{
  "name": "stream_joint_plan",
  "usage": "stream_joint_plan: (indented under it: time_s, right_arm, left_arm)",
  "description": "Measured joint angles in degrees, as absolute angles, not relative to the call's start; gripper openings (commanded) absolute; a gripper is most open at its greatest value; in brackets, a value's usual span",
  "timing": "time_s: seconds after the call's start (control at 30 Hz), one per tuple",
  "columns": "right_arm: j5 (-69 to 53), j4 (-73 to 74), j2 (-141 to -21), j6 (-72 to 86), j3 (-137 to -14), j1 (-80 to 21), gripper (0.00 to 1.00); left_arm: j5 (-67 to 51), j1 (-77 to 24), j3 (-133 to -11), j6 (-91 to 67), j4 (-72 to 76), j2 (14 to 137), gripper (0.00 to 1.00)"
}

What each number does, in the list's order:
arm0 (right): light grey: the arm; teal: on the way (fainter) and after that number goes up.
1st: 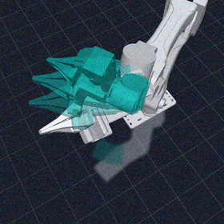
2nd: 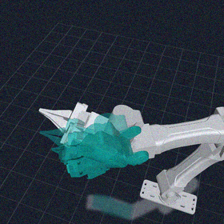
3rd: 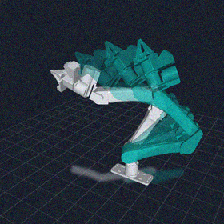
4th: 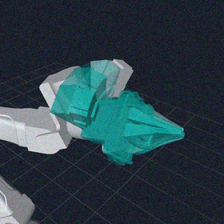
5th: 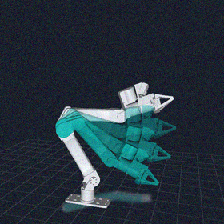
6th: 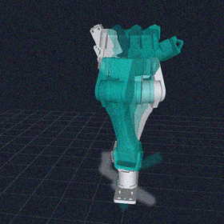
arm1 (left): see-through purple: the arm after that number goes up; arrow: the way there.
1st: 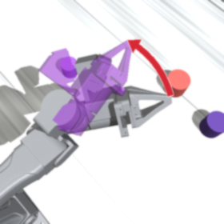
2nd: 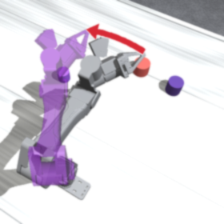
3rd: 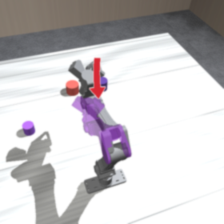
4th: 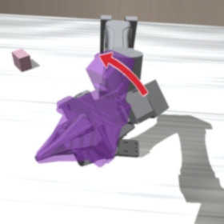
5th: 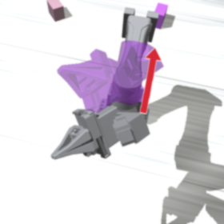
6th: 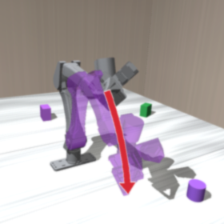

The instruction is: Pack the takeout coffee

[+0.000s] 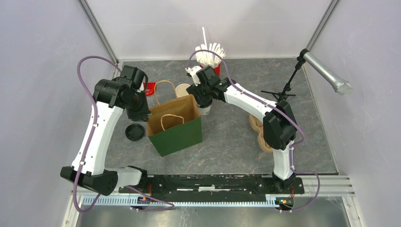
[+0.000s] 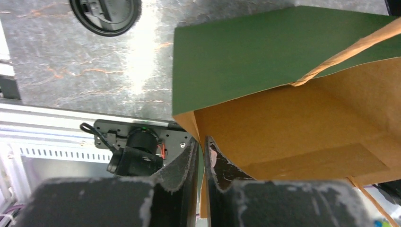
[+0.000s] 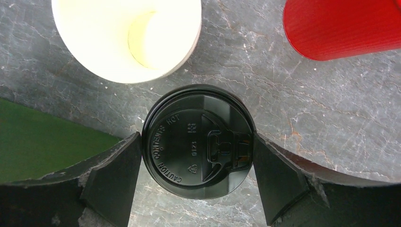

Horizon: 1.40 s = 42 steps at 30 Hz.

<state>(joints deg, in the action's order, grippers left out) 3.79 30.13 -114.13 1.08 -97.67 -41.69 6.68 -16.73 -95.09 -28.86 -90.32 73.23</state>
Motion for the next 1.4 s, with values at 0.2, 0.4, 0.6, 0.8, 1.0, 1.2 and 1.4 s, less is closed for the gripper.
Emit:
stream_joint_plan:
  time_s: [0.2,0.4,0.6,0.8,1.0,1.2,1.4]
  right_arm:
    - [4.9,31.1,-109.5,0.6,-93.3,-39.5,0.76]
    - [5.7,33.4,-100.1,-0.8,-87.2,-34.2,0.73]
    - [5.2,34.6,-90.7,-0.7,-81.6,-32.5,0.73]
    - [4.6,35.4,-83.6,-0.6,-77.5,-32.2,0.72]
    - [2.7,36.1,-78.6,-0.4,-74.4,-32.0,0.72]
    - [5.1,40.2,-75.0,-0.3,-74.1,-32.0,0.72]
    - [8.7,45.7,-73.9,-0.4,-78.9,-31.8,0.72]
  left_arm:
    - [0.3,-16.7,-94.9,-28.4,-89.7,74.6,0.11]
    - [-4.0,-16.7,-94.3,-28.4,-87.6,74.8,0.09]
    - [-10.8,-16.7,-93.3,-28.4,-83.6,75.2,0.08]
    - [-17.6,-18.8,-91.6,-28.5,-78.1,75.6,0.07]
    - [-22.4,-24.9,-91.6,-28.5,-74.0,78.1,0.08]
    - [-24.6,-26.1,-91.8,-28.4,-71.8,78.7,0.14]
    - [-20.3,-26.1,-99.3,-28.4,-74.0,82.8,0.4]
